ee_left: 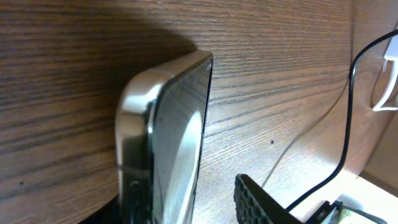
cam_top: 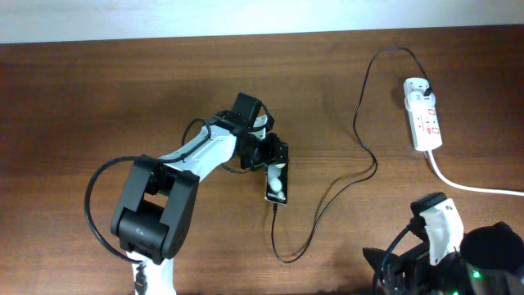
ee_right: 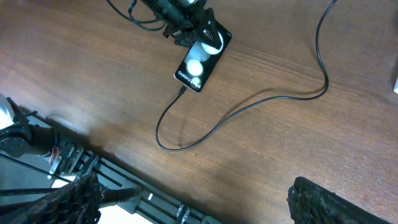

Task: Plug charger to phone and switch on socket
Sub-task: 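Lower the phone onto the table with the left gripper and release it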

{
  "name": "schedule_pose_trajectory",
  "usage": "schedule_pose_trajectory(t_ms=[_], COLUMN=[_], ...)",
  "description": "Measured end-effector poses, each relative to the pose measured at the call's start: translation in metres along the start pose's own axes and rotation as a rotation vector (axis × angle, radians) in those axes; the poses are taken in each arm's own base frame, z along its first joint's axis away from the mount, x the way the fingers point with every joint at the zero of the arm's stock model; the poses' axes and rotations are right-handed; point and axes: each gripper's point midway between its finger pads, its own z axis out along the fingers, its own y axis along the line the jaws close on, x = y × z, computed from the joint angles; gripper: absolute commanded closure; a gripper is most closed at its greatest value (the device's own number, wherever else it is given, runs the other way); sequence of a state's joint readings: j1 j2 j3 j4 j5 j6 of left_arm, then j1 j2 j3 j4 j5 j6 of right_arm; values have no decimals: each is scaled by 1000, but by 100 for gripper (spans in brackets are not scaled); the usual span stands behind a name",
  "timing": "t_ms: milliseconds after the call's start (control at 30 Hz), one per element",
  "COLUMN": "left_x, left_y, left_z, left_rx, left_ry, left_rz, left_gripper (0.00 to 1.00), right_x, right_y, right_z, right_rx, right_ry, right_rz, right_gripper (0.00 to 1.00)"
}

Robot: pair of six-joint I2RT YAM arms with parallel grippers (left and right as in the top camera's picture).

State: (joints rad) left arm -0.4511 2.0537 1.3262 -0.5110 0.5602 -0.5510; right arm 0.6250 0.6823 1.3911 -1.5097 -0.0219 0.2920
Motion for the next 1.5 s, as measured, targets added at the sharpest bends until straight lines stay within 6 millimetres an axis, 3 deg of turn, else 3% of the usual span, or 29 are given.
schedule_pose_trajectory(t_ms=[67,267,500,733,800,867,967,1033,1100,1233,1333,1367,1400,1467,1500], left_x=[0,1,3,6,17,23,17,12,18,37,95,129,153,216,231], left_y=[0,1,5,25,56,100,112,117,114,52,-8,-21,-27,-21,-16], left_z=[0,0,-4,-15,-38,-87,-156,-208,-245,-327,-401,-419,-429,-429,-428], left_rx=[-1,-6,-46,-173,-262,-350,-359,-347,-339,-341,-355,-355,-354,-366,-383], left_ry=[1,2,15,15,89,172,186,123,54,-267,-616,-732,-805,-940,-993], left_rz=[-4,-9,-28,-17,-57,-163,-241,-270,-227,20,230,286,320,377,388], left_gripper=[37,24,1,1,1,0,2,9,8,1,1,1,1,1,1], right_x=[1,11,11,12,12,7,-3,-9,-13,-23,-24,-25,-26,-28,-28], right_y=[-1,-5,-5,-2,-1,1,4,6,8,11,11,11,11,12,11], right_z=[3,24,26,26,26,27,28,28,28,27,30,33,37,48,55], right_rx=[3,22,25,6,1,-11,-23,-31,-36,-51,-49,-45,-40,-29,-21], right_ry=[8,59,58,64,66,43,5,-19,-36,-76,-68,-57,-43,-11,13], right_rz=[0,1,0,1,1,1,-1,-2,-1,58,73,73,74,78,79], right_gripper=[1,1,1,1,1,1,1,1,1,1,1,1,1,1,1])
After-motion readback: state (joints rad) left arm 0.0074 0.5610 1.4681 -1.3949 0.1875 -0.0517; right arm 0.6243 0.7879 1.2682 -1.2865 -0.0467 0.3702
